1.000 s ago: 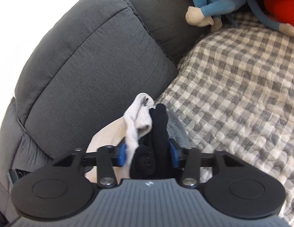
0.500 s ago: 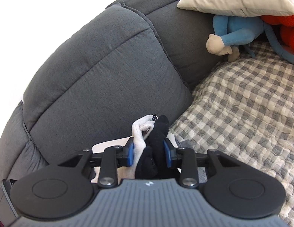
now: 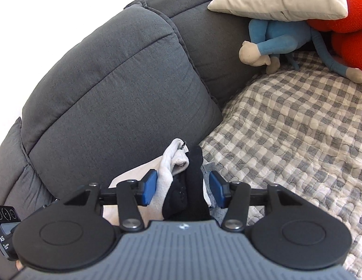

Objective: Fold clothes
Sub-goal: 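Lower the beige bundle onto the grey clothes stack and open both grippers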

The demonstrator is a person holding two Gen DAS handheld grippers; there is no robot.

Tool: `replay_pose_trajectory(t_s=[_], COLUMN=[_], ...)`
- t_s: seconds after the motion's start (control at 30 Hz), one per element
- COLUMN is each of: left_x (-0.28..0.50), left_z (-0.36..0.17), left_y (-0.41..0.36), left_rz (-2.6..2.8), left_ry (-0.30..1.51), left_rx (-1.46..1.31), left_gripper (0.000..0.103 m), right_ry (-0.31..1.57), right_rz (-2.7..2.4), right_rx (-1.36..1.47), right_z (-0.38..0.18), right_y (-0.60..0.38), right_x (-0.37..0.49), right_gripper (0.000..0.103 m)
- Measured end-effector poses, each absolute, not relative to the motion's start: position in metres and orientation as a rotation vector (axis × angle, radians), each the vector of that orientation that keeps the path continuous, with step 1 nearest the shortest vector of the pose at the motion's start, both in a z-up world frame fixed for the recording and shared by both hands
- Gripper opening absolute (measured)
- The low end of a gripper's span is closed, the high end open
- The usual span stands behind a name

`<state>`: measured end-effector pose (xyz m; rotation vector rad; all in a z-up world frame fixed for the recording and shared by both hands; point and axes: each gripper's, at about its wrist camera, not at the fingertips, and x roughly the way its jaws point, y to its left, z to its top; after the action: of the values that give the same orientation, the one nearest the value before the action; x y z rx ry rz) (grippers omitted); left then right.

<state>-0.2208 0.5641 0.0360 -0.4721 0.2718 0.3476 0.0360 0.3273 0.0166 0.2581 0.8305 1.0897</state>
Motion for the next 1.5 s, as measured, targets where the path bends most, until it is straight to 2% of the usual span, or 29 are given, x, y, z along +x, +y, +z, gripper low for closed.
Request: replay_pose_trajectory(t_s=[0.27, 0.53, 0.8, 0.83, 0.97, 1.3, 1.5], left_x=[-0.194, -0.208, -0.206, -0.206, -0.206, -0.195, -0.193], left_z=[0.022, 0.007, 0.005, 0.004, 0.004, 0.015, 0.019], left_y=[0.539, 0.54, 0.529, 0.529, 0.528, 0.525, 0.516], left_rz=[0.241, 0.224, 0.223, 0.224, 0.229, 0.212, 0.212], left_ry=[0.37, 0.348, 0.339, 0.34, 0.34, 0.362, 0.368], left_rx=[-0.403, -0.452, -0.422, -0.422, -0.427, -0.424, -0.419], left_gripper=[0.057, 0.057, 0.056, 0.056, 0.056, 0.056, 0.057], right_ry=[0.958, 1.146, 1.195, 1.192, 1.114, 0.857, 0.788], right_rz=[1.066, 1.046, 0.978, 0.979, 1.054, 1.142, 1.189], right_rx=[0.425, 0.654, 0.756, 0.76, 0.756, 0.489, 0.375], right_z=[0.007, -0.018, -0.036, -0.036, -0.012, 0.04, 0.048], right_y=[0.296, 0.278, 0.289, 0.292, 0.304, 0.311, 0.331], right_x=[0.038, 0.039, 0.047, 0.048, 0.047, 0.02, 0.001], right_gripper=[0.055, 0.055, 0.056, 0.052, 0.052, 0.052, 0.047])
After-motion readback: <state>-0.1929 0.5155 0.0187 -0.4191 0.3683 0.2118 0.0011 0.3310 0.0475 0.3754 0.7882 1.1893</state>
